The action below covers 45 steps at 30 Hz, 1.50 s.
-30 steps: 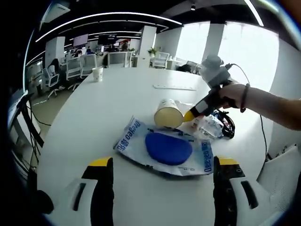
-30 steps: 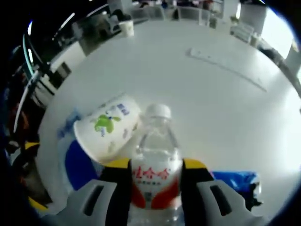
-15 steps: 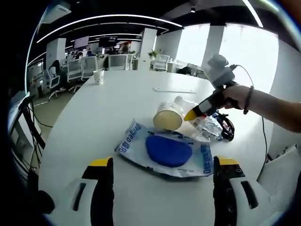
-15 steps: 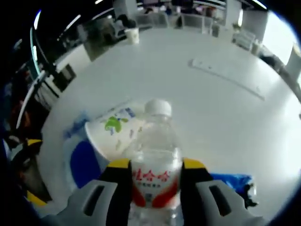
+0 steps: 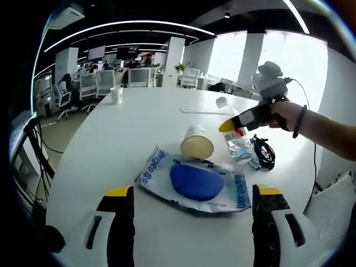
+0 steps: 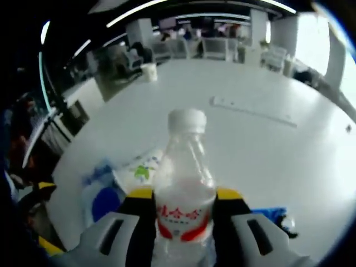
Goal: Arrange the tabletop items into an orderly group along one side of the table until the central work area is clear of visible clutter.
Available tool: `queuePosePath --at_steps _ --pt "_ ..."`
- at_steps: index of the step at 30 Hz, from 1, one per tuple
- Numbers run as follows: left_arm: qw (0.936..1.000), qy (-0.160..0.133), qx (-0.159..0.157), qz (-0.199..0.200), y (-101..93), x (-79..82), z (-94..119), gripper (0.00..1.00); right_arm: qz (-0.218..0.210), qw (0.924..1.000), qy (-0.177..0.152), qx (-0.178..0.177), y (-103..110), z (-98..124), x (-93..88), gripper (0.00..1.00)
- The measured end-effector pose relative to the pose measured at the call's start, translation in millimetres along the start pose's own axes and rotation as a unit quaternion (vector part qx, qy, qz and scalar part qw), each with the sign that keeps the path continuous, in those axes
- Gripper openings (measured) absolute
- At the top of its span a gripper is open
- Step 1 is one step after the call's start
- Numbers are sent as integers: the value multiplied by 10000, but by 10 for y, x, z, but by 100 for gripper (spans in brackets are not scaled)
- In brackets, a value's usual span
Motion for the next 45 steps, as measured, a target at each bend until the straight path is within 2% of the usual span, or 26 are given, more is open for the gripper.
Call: queuePosePath --at_steps 4,9,14,21,25,27,39,45 --pt "10000 -14 3 3 2 4 8 86 -261 9992 -289 -90 -45 32 97 35" --pt "10000 -59 15 28 18 23 18 86 -285 9982 -486 -223 -66 52 156 35" --pt "9999 -103 24 31 24 51 39 85 -328 9969 -606 -378 -82 77 107 35" --pt "9999 -134 42 3 19 68 77 85 -335 9961 -648 -488 -55 111 43 35" --pt "9993 -368 61 46 -4 120 111 85 -325 9954 -719 -550 -45 122 16 35" --pt "9992 -397 39 40 -16 129 119 85 -282 9950 -740 -614 -39 128 -1 36" --pt "9993 -374 -1 -21 -65 117 165 85 -443 9919 -843 -840 -42 147 -29 36" --pt "9992 -387 -35 -52 -111 128 168 85 -346 9919 -873 -854 -39 147 -28 38"
Point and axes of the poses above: the point that each gripper's makers call its tool centre point, and the gripper's own axes: z roughly backward along the fingers, y roughly to its left, x roughly out of its top, the point moved 1 cm from there along z, roughly backward along the fingers, and after that the axes turned 9 degrees about -z, right-handed, at the moved point
